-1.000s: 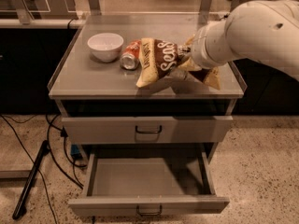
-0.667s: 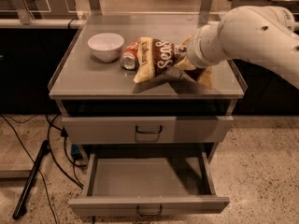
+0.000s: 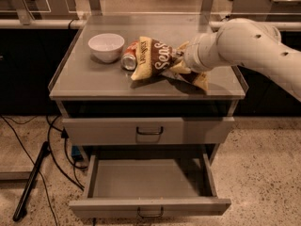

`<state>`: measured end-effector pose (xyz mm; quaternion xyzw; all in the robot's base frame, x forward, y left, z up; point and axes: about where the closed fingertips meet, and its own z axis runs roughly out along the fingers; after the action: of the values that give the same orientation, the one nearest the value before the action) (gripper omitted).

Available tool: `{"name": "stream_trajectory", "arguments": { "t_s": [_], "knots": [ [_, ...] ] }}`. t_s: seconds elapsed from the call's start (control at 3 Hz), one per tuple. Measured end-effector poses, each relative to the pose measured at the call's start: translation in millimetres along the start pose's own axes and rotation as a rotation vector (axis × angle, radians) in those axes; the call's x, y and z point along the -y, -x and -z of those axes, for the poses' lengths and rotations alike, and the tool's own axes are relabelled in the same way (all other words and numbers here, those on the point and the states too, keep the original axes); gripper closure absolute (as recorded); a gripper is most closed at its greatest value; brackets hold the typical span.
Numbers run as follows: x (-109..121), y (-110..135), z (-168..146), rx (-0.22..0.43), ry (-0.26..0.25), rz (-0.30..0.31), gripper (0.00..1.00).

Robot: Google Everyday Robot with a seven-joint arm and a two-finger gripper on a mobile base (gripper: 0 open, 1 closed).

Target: Pick brown chip bag from middle drawer and place on counter

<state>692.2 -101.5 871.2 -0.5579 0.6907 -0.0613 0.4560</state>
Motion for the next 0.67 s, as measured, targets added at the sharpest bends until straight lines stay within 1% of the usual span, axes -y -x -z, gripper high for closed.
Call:
{"name": "stream_trajectory", "arguments": {
  "t_s": [0.33, 0.67],
  "knots": [
    [0.4, 1.1, -1.5, 0.008, 0.003, -0.005, 1.0],
    [0.4, 1.1, -1.5, 0.008, 0.003, -0.005, 0.82]
  ]
}}
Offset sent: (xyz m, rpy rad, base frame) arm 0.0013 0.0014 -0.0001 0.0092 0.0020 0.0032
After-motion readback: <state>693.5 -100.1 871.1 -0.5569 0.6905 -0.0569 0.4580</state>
